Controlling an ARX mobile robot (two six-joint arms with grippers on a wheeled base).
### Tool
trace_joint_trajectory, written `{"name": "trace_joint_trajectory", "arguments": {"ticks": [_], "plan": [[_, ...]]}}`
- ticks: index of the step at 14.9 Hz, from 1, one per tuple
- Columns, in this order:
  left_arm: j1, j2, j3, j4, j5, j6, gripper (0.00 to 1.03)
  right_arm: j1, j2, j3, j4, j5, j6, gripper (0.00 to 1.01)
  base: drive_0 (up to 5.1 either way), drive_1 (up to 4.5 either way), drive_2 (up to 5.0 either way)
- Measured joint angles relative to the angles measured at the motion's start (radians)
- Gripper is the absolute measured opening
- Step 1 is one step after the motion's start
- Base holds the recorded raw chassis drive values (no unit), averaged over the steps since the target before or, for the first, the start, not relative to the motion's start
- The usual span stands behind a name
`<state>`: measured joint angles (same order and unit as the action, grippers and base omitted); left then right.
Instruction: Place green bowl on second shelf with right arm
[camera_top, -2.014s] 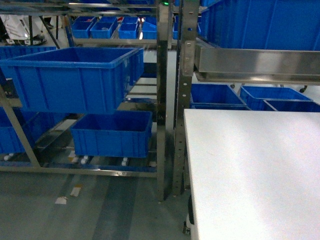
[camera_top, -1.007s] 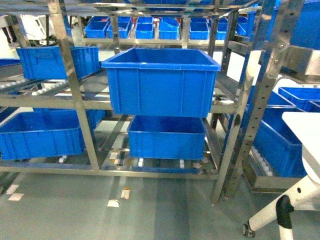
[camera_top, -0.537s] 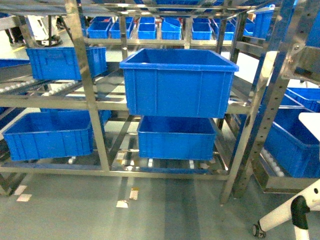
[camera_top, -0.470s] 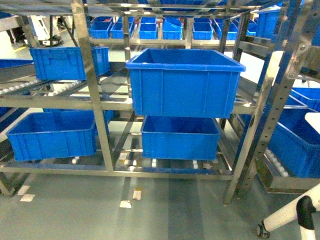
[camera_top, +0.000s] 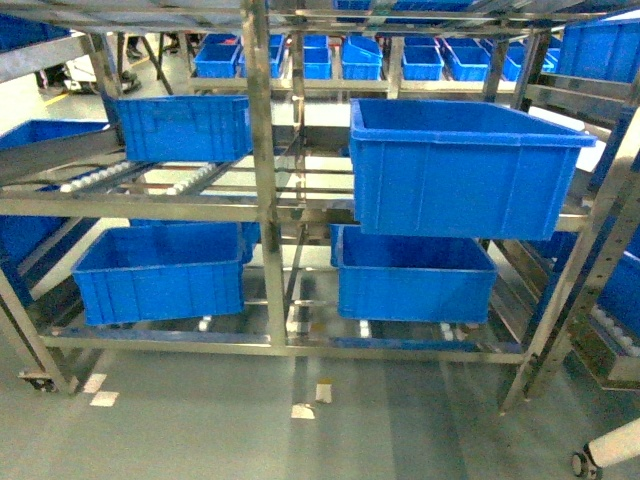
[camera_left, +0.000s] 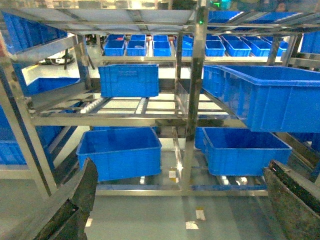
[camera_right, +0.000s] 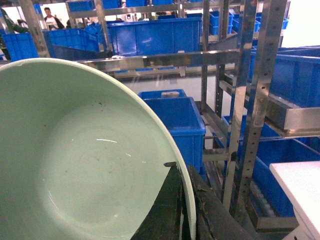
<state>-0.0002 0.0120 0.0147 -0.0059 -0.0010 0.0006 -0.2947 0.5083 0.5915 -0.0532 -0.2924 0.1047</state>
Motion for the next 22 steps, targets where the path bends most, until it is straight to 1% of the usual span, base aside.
{"name": "trace_joint_trajectory", "arguments": {"ticks": [3, 5, 6, 7, 22], "plan": [[0.000, 0.000, 0.000, 0.002, -0.003, 0.000, 0.98, -0.001, 0.000, 0.000, -0.003, 0.000, 0.000, 0.02, 0.0, 0.00, 0.0], [0.000, 0.000, 0.000, -0.003, -0.004, 0.000, 0.98, 0.001, -0.001, 0.000, 0.003, -0.011, 0.000, 0.02, 0.0, 0.00, 0.0], [0.000, 0.000, 0.000, 0.006, -0.003, 0.000, 0.98, 0.000, 0.000, 0.000, -0.001, -0.009, 0.000, 0.02, 0.0, 0.00, 0.0], [0.000, 0.000, 0.000, 0.003, -0.003, 0.000, 0.98, -0.001, 0.001, 0.000, -0.005, 0.002, 0.000, 0.02, 0.0, 4.11, -4.2], [0.000, 0.000, 0.000, -0.001, 0.000, 0.000, 0.98, 0.000, 0.000, 0.000, 0.001, 0.000, 0.000, 0.02, 0.0, 4.17, -4.2]]}}
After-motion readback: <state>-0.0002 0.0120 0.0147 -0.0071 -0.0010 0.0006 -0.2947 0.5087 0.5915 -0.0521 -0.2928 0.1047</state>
